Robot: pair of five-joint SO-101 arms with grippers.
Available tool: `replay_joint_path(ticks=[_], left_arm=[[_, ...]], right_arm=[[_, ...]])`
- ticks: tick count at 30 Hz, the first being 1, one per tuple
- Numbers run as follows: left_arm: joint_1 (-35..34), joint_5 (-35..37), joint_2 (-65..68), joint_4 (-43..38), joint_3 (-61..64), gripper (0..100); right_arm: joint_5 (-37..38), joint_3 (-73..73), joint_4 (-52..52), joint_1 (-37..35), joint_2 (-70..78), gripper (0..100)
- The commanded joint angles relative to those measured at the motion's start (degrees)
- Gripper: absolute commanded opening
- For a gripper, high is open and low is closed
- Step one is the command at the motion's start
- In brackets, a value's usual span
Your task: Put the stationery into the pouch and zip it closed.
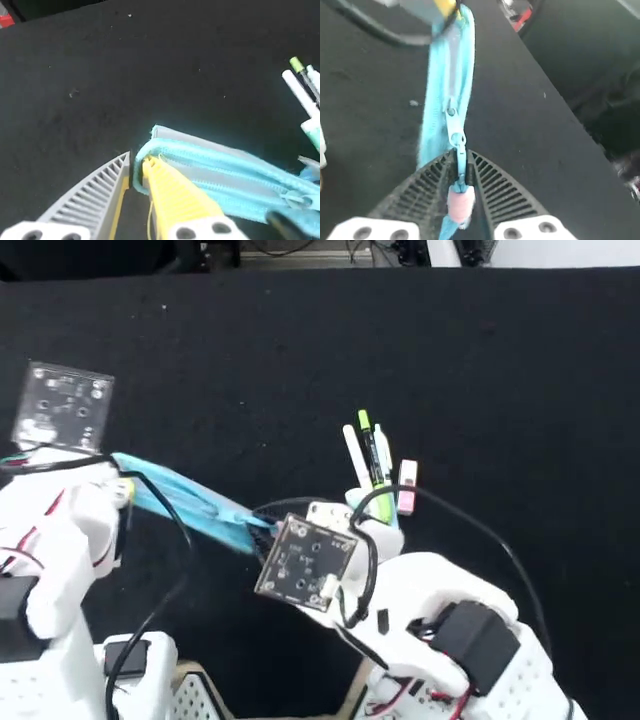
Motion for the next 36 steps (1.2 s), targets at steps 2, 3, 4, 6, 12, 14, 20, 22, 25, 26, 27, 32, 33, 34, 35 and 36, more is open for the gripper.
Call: replay_joint_path(ticks=[2,3,4,6,12,14,20,22,25,26,27,32,33,34,35,36], left_arm=[[-2.1,4.7,0.3,-2.1,-1.3,3],[-2.1,4.6,0.4,-2.1,-1.1,3],[-2.1,4.5,0.4,-1.9,-0.8,3],[-2.1,4.1,0.8,-1.0,-0.3,3],[-2.6,-4.4,0.8,2.0,3.3,11],[-2.5,-4.5,0.6,2.0,3.7,18],[-2.0,-4.7,0.8,1.7,3.9,17],[-2.0,-4.7,0.8,1.7,4.3,16],[-2.0,-4.6,0.8,0.6,7.3,16],[-2.0,-4.5,0.8,-0.7,9.0,16],[-2.0,-4.4,0.7,-2.3,10.9,16],[-2.0,-4.2,0.2,-5.6,14.6,15],[-2.0,-4.0,0.2,-5.6,14.2,13],[-2.0,-2.9,0.2,-5.6,13.7,11],[-2.0,-1.1,0.2,-5.6,13.0,8],[-2.0,0.9,0.2,-5.6,12.4,5]], right_arm=[[0.2,-3.9,-2.4,2.5,-0.5,1.1],[0.2,-4.3,-3.8,3.3,-0.1,1.1],[0.2,-4.4,-5.4,3.9,-0.1,1.1],[0.2,-4.0,-7.6,6.2,-0.1,1.1],[0.2,-2.0,-8.2,8.5,-0.5,1.1],[0.2,-2.0,-8.2,8.5,-0.2,1.1],[0.2,-1.9,-8.1,8.6,-0.3,1.1],[0.2,-1.8,-7.9,8.6,-0.4,1.1],[0.2,-1.8,-7.7,8.6,-0.5,1.1],[0.2,-1.8,-7.7,8.6,-0.5,1.1],[0.2,-1.8,-7.7,8.6,-0.5,1.1],[0.2,-0.5,-7.7,8.6,-0.6,1.1],[0.2,-0.2,-7.9,8.7,-0.6,1.1],[0.2,0.0,-8.1,8.8,-0.6,1.1],[0.2,0.0,-8.1,8.8,-0.6,1.1],[0.2,0.0,-8.1,8.9,-0.6,1.1]])
